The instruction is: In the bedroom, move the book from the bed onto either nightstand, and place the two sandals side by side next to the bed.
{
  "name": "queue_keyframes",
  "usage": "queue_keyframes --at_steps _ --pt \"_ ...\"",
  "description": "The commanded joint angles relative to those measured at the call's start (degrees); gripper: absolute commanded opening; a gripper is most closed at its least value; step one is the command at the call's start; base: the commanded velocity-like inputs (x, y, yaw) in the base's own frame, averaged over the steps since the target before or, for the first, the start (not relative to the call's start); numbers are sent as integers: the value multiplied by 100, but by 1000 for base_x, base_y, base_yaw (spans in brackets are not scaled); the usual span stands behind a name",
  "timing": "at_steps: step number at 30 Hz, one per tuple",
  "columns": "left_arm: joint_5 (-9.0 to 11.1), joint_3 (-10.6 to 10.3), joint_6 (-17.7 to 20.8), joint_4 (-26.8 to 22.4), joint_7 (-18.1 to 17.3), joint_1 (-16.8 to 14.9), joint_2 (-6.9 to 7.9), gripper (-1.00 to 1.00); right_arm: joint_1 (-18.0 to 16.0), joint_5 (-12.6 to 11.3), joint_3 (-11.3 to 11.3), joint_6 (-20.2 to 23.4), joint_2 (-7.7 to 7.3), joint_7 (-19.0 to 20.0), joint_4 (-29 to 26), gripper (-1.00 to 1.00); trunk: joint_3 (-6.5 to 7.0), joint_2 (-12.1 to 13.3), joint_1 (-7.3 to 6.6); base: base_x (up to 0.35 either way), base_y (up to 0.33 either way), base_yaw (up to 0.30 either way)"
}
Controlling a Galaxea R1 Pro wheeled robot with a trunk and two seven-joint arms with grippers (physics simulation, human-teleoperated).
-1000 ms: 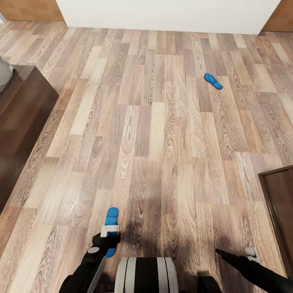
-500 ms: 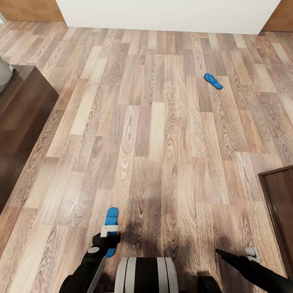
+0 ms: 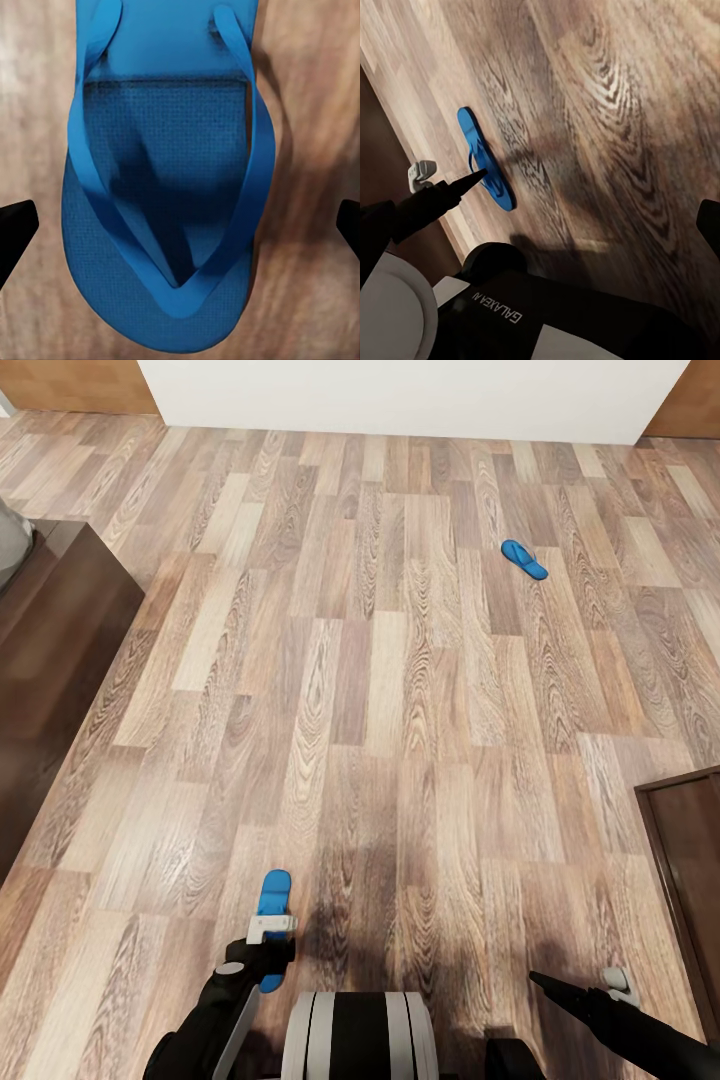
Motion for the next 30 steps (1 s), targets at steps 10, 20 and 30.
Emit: queue_keyframes --at_steps 10,20,30 --pt "1 -13 40 -17 31 1 2 100 -2 -10 -4 28 0 10 0 100 -3 -1 -1 0 0 0" --pt "1 -13 40 -21 31 0 2 100 -2 -10 -4 28 1 10 0 100 -3 -1 -1 97 0 0" --pt "1 -13 40 -21 31 -1 2 100 -2 -10 -4 28 0 10 0 100 -3 -1 -1 29 0 0"
